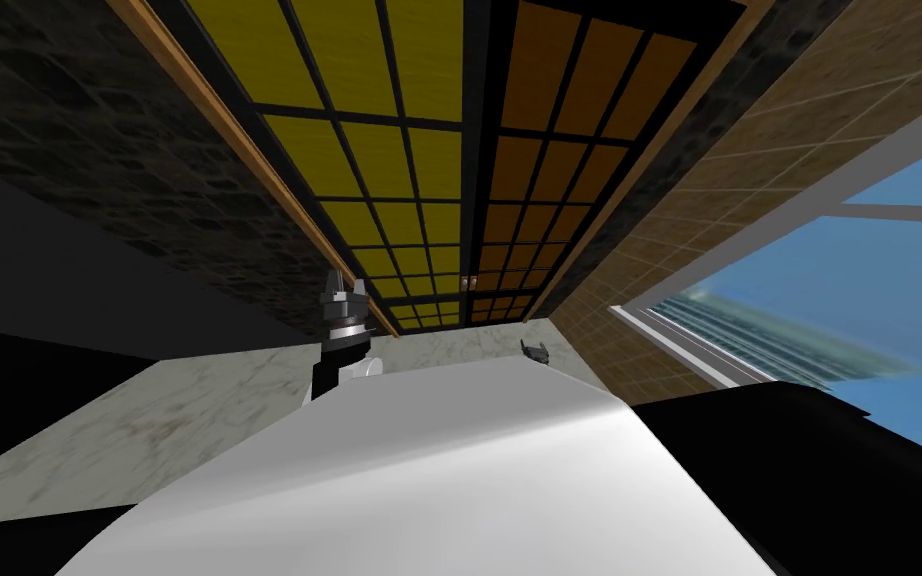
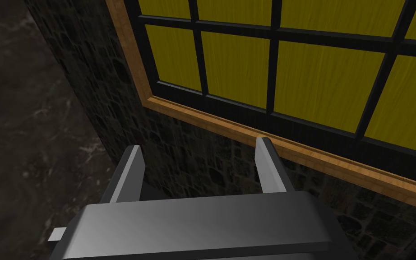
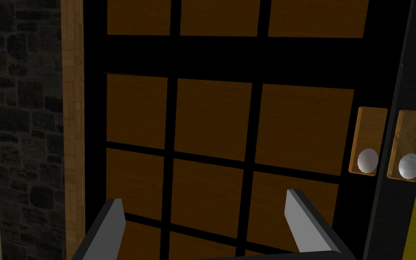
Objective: Pull the door open
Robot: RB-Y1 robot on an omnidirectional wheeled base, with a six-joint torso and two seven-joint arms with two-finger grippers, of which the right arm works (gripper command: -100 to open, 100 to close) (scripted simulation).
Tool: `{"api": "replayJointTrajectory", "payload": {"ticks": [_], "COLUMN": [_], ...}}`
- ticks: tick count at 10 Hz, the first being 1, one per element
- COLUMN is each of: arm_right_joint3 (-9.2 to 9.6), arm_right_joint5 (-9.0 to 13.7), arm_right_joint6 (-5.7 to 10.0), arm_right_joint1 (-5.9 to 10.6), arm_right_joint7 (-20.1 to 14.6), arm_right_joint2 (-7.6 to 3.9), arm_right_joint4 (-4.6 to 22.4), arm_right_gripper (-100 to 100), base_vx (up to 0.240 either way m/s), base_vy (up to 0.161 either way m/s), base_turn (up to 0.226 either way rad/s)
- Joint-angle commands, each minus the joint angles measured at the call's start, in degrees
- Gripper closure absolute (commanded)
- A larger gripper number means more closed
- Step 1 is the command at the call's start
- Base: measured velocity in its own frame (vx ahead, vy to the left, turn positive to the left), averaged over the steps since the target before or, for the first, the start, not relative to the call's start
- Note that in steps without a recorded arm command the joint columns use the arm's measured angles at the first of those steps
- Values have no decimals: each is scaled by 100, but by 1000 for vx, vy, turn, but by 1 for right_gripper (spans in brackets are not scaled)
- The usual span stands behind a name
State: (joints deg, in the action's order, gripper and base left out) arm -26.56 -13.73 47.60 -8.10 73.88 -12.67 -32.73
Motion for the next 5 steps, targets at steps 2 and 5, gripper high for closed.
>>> {"api": "replayJointTrajectory", "payload": {"ticks": [2, 5], "arm_right_joint3": [-160, -192], "arm_right_joint5": [55, 65], "arm_right_joint6": [-2, 15], "arm_right_joint1": [159, 401], "arm_right_joint7": [54, 92], "arm_right_joint2": [11, 80], "arm_right_joint4": [59, 62], "arm_right_gripper": [-100, -100], "base_vx": [130, 183], "base_vy": [-23, -1], "base_turn": [232, 152]}}
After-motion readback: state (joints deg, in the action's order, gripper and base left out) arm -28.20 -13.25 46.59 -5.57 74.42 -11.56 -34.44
